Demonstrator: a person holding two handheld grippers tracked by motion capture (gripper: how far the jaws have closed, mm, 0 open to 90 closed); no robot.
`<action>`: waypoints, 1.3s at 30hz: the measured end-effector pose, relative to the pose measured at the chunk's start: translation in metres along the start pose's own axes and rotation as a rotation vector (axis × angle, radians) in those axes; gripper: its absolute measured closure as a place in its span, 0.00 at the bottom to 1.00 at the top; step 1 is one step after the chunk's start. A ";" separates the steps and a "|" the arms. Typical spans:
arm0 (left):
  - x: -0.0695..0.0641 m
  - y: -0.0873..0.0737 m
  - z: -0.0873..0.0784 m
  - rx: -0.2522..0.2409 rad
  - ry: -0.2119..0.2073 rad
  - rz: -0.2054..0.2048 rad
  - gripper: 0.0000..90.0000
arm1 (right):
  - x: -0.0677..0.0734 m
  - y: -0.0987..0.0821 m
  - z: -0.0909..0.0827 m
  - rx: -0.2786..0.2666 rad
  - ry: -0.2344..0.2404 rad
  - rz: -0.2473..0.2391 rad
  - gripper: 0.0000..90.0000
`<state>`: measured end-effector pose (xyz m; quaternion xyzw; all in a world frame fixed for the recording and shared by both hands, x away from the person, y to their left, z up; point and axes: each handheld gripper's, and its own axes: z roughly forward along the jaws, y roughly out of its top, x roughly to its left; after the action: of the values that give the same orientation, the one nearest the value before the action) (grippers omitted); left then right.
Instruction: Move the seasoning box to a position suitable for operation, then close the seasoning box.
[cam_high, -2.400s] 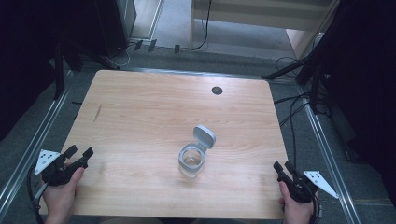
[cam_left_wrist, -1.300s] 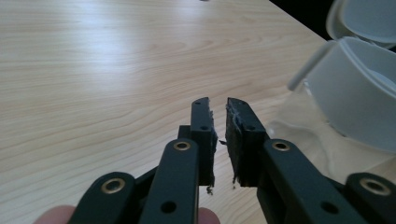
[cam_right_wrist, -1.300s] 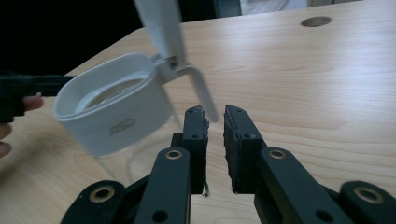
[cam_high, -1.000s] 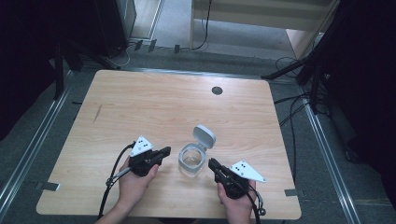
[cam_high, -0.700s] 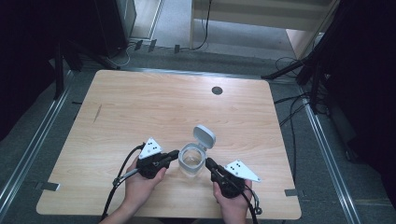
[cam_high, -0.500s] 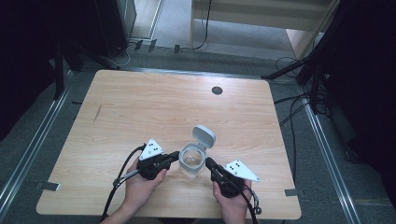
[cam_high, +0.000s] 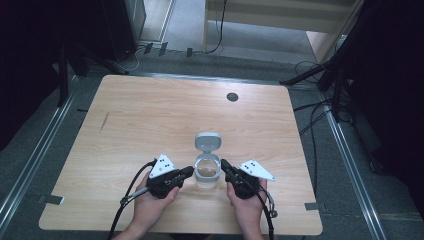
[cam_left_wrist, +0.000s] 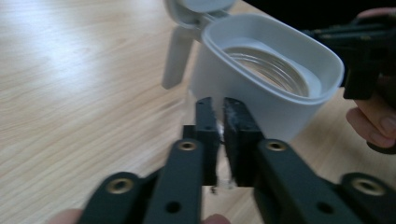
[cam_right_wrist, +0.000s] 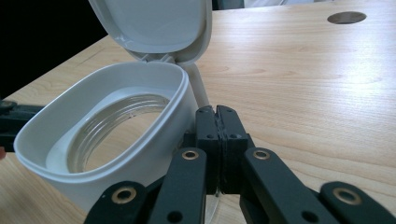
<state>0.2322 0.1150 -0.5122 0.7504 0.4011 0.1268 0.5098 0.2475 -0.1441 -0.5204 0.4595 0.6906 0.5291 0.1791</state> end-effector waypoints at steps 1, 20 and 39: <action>0.000 0.000 0.000 0.000 0.000 0.000 0.87 | 0.000 0.000 0.000 0.000 0.000 0.000 1.00; 0.149 -0.062 -0.113 -0.102 0.291 -0.212 0.16 | -0.031 0.045 0.000 -0.028 0.002 0.004 1.00; 0.147 -0.061 -0.101 -0.045 0.330 -0.182 0.17 | -0.025 0.102 0.022 -0.012 0.084 -0.030 1.00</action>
<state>0.2380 0.2989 -0.5520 0.6686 0.5425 0.2107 0.4630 0.3220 -0.1503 -0.4429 0.4253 0.7011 0.5493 0.1608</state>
